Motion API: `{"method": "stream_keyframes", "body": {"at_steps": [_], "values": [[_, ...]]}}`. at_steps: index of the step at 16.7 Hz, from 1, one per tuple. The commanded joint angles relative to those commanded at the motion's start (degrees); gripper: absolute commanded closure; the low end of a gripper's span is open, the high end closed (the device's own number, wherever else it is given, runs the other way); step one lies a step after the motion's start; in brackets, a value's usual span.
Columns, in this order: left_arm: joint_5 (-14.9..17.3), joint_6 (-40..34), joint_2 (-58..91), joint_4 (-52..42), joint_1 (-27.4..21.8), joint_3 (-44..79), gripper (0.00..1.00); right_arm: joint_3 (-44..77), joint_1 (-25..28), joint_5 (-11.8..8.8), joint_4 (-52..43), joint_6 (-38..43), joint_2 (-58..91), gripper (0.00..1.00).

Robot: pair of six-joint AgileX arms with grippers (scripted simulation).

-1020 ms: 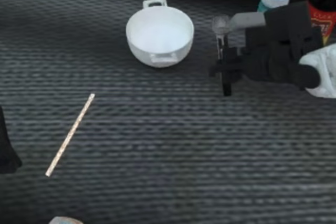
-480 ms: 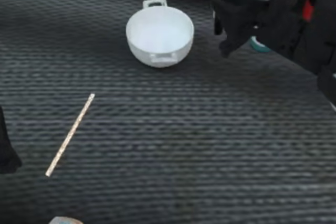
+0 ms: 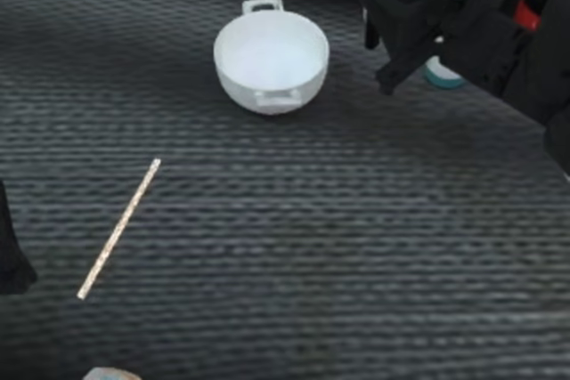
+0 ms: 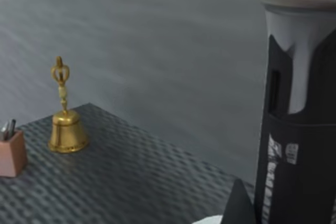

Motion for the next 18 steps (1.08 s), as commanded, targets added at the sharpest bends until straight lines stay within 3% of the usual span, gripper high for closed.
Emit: {"method": "stream_keyframes", "body": {"at_steps": [2,7,9,18], "values": [[0.0,0.0,0.0,0.0,0.0,0.0,0.0,-0.2,1.8,1.5,-0.7,0.0,-1.3,1.0],[0.0,0.0,0.0,0.0,0.0,0.0,0.0,-1.2,9.9,9.5,-4.3,0.4,-7.3,1.0],[0.0,0.0,0.0,0.0,0.0,0.0,0.0,-1.4,12.4,11.9,-5.2,0.5,-9.1,1.0],[0.0,0.0,0.0,0.0,0.0,0.0,0.0,-1.4,13.0,12.4,-5.4,0.5,-9.6,1.0]]}}
